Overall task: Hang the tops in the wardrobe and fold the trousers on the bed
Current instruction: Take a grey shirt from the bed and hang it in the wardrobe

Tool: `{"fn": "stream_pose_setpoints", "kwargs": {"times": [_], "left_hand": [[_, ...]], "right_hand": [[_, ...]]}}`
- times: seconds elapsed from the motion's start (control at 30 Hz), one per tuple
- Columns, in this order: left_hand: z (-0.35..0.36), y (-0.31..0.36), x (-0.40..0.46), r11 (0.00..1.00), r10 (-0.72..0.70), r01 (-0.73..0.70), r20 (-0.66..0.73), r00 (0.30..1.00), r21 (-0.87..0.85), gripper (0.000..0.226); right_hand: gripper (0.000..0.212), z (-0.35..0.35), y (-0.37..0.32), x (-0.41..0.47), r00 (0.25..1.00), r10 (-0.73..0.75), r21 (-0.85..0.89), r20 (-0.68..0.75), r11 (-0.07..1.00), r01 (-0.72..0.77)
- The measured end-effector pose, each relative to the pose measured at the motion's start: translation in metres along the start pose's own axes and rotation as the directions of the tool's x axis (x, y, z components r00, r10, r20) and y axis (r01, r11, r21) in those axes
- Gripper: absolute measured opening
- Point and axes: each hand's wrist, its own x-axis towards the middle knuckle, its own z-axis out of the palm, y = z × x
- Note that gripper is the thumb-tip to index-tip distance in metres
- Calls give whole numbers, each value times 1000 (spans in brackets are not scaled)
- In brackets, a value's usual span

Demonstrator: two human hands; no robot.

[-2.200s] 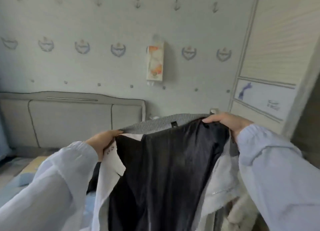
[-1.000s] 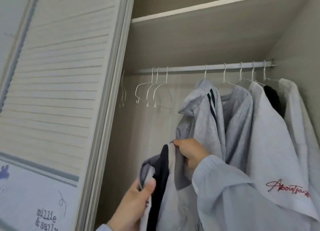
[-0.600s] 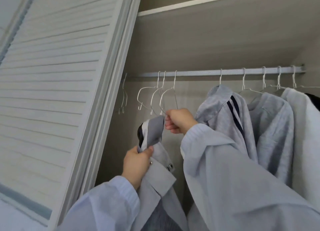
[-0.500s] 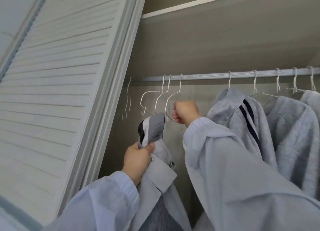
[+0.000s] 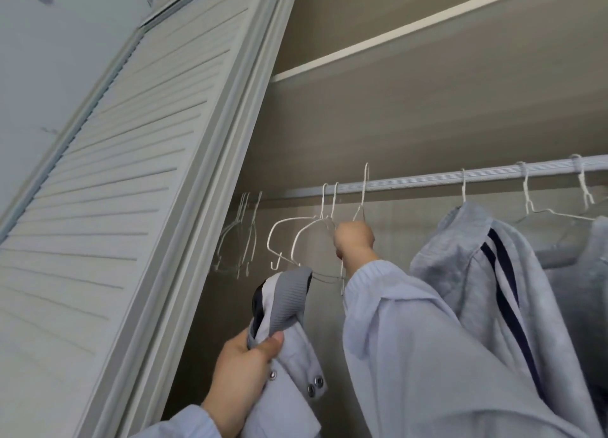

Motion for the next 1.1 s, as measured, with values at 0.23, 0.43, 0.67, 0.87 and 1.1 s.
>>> {"fn": "stream_pose_setpoints", "kwargs": {"times": [0.23, 0.43, 0.67, 0.87, 1.1], "left_hand": [[-9, -13, -46, 999, 9, -9, 11, 1000, 34, 16], [-27, -22, -117, 1000, -23, 22, 20, 1000, 16, 14], [-49, -22, -195, 995, -102, 102, 15, 995, 2, 16], [-50, -16, -273, 992, -126, 126, 23, 992, 17, 16], [-19, -24, -376, 984, 14, -14, -4, 1000, 176, 12]], "right_hand": [[22, -31, 43, -107, 977, -95, 20, -193, 995, 100], [12, -59, 98, -190, 992, 52, 40, -116, 998, -48], [20, -94, 110, -278, 982, 119, 189, -146, 978, -90], [31, -154, 101, -376, 996, 65, 77, -65, 995, -60], [24, -212, 74, -452, 999, -48, 20, -16, 999, 49]]}}
